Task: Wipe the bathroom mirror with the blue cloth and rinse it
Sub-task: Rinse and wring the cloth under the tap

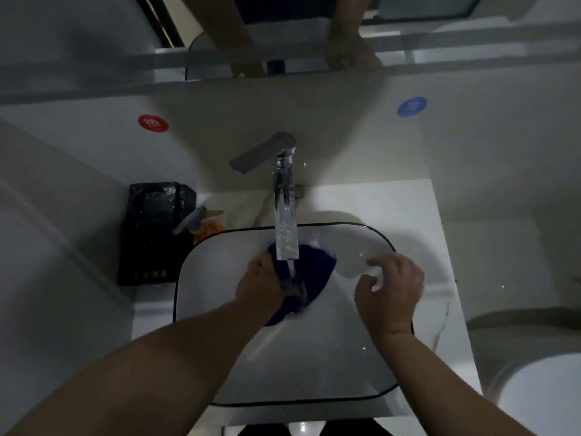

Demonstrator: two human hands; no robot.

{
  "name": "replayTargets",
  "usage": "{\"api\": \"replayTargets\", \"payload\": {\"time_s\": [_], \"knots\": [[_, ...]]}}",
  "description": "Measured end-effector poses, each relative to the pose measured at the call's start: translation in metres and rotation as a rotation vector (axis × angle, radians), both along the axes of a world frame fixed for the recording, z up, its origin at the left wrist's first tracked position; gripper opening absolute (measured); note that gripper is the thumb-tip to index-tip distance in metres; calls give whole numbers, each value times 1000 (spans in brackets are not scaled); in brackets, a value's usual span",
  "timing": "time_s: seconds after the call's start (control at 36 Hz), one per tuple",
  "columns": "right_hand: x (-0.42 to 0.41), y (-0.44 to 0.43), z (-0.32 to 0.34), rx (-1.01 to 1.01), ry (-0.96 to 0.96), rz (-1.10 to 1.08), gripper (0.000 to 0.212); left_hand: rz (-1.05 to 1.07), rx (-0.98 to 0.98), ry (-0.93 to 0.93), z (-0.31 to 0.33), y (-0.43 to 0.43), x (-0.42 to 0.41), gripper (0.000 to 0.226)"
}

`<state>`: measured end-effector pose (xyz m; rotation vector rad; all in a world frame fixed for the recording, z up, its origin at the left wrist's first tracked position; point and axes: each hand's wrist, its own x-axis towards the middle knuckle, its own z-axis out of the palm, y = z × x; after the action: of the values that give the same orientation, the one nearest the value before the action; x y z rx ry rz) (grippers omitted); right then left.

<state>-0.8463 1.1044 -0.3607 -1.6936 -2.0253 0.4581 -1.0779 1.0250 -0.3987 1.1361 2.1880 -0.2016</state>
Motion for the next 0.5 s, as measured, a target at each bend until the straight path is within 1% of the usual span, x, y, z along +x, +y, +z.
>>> {"api": "replayTargets", "payload": {"time_s": [0.03,0.06,0.11,0.14,0.17,0.19,0.22,0.25,0.28,0.31,0.33,0.39,0.44,0.47,0.5], "knots": [[-3,1,-2,40,14,12,30,16,-9,-7,0,-1,1,62],[-8,2,-3,83,45,68,28,22,-19,-5,0,-1,2,61],[-27,2,0,141,140,255,23,14,-27,4,-2,0,4,61],[-41,0,3,113,190,339,21,11,-19,4,-2,1,5,60],[-56,-1,1,12,217,398,22,14,-17,6,-2,1,5,58],[-70,-1,-4,-146,215,419,25,20,-16,16,-1,0,6,58],[-82,-2,-6,-323,147,389,32,22,-21,19,-1,-1,7,59],[-93,-2,-9,-460,46,339,45,26,-16,-8,-3,-1,7,61],[-102,-1,-10,-565,-34,271,62,46,2,-59,-2,0,7,65],[-110,0,-11,-644,-76,208,77,86,25,-142,-6,1,6,67],[-116,-1,-11,-695,-91,168,86,142,56,-269,-11,1,4,66],[-124,-2,-9,-784,-46,119,88,333,142,-550,-13,1,1,52],[-128,-2,-2,-895,22,67,76,580,162,-787,-6,-5,1,39],[-133,-3,1,-952,34,73,64,709,162,-883,5,-7,2,35],[-136,-2,4,-1020,67,85,48,832,178,-940,12,-10,4,28]]}}
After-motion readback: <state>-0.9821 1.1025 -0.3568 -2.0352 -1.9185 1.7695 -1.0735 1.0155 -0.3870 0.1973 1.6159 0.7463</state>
